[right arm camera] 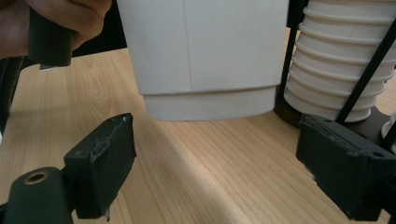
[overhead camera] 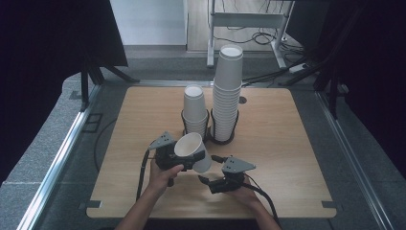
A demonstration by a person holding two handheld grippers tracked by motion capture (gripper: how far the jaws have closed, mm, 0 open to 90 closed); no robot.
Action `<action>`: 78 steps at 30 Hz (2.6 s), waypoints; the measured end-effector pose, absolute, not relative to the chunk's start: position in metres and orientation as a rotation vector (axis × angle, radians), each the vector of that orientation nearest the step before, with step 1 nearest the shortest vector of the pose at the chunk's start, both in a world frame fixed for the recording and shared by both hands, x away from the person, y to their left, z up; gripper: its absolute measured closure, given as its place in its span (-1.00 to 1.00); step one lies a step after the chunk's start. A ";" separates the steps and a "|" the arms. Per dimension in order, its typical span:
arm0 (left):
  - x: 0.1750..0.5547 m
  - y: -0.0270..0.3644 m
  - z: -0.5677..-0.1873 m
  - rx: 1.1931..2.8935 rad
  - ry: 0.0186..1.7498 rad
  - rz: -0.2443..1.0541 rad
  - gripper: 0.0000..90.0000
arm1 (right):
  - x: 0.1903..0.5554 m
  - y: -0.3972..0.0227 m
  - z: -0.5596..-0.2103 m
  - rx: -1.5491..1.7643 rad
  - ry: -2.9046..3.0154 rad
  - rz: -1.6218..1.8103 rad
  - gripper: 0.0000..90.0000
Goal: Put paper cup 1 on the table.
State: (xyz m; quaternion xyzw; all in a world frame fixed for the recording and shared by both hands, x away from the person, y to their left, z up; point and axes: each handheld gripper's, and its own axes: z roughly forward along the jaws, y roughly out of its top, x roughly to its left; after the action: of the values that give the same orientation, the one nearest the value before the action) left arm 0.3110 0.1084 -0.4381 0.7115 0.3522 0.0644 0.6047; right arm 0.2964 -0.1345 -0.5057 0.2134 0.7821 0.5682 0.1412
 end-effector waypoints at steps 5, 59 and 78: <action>0.310 0.109 -0.438 1.676 0.814 0.192 -0.72 | 0.296 -0.136 -0.506 0.618 2.259 1.633 -0.72; 0.323 0.177 -0.445 1.883 1.028 0.757 -0.74 | 0.296 -0.143 -0.512 0.650 2.270 1.530 -0.66; 0.341 0.209 -0.470 1.909 1.204 0.807 -0.75 | 0.296 -0.141 -0.513 0.643 2.289 1.512 -0.65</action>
State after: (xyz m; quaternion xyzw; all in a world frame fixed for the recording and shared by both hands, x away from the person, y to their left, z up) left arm 0.3412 0.2092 -0.4698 0.7418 0.4679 0.3136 0.3640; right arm 0.2958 -0.1413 -0.5130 0.2253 0.8019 0.5294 0.1612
